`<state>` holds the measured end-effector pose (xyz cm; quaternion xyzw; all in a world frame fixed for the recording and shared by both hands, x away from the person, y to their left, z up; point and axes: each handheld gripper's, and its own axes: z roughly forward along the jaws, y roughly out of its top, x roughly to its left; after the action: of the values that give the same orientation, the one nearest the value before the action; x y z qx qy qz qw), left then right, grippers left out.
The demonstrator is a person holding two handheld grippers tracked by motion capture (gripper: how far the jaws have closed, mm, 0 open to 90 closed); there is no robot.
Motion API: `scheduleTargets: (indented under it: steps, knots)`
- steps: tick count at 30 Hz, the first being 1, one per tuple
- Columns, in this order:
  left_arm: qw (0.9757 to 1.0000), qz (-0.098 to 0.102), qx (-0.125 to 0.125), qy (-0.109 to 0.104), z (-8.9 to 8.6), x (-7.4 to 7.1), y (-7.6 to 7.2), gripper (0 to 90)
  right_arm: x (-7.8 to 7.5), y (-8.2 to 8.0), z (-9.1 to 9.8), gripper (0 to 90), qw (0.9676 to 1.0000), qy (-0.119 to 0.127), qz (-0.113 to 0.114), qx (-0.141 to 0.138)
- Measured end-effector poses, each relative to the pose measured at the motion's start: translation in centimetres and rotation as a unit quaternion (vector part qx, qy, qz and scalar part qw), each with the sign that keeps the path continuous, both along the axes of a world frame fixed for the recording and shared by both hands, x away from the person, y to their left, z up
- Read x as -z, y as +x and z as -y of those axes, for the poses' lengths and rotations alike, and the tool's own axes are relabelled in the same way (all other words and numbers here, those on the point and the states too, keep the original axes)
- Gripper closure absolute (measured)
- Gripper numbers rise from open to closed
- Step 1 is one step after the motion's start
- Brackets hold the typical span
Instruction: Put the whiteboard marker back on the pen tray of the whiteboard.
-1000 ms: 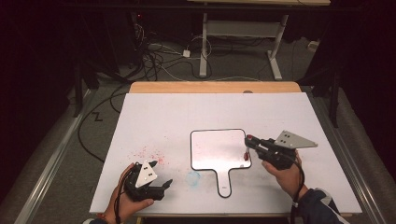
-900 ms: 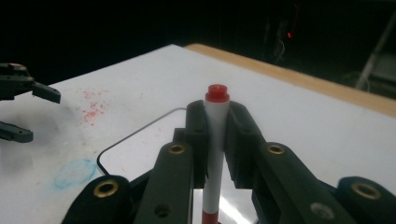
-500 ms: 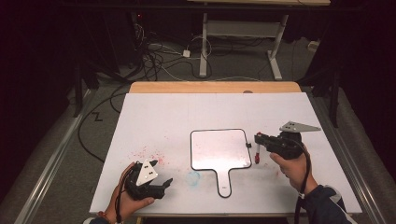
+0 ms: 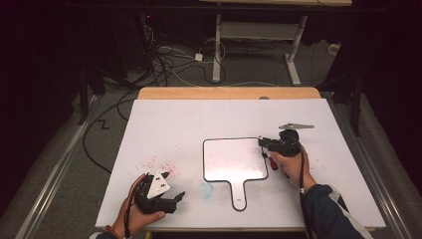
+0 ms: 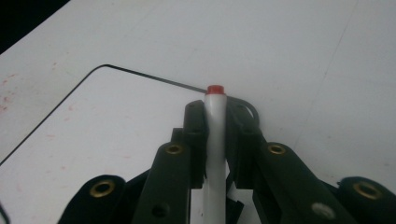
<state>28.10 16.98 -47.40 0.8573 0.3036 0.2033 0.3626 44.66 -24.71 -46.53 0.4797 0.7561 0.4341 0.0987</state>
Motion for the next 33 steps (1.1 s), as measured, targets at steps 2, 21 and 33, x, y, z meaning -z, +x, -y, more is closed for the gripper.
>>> scheduleTargets:
  steps: [2, 21, 33]
  knots:
    - [1.0000, -0.001, 0.001, 0.001, 0.0, 0.0, 0.0, 18.7, 0.7, 0.4, -0.1, 79.2, 0.9999, 0.005, -0.014, 0.007]
    - [0.9998, -0.005, 0.015, 0.008, 0.7, 0.1, 0.4, 18.7, 0.4, -0.5, -1.2, 73.6, 0.9973, -0.069, 0.019, 0.014]
    - [0.9998, -0.012, 0.005, -0.014, 0.9, 0.1, 0.2, 18.7, -0.8, -1.5, 0.1, 51.3, 0.9956, -0.077, 0.053, 0.000]
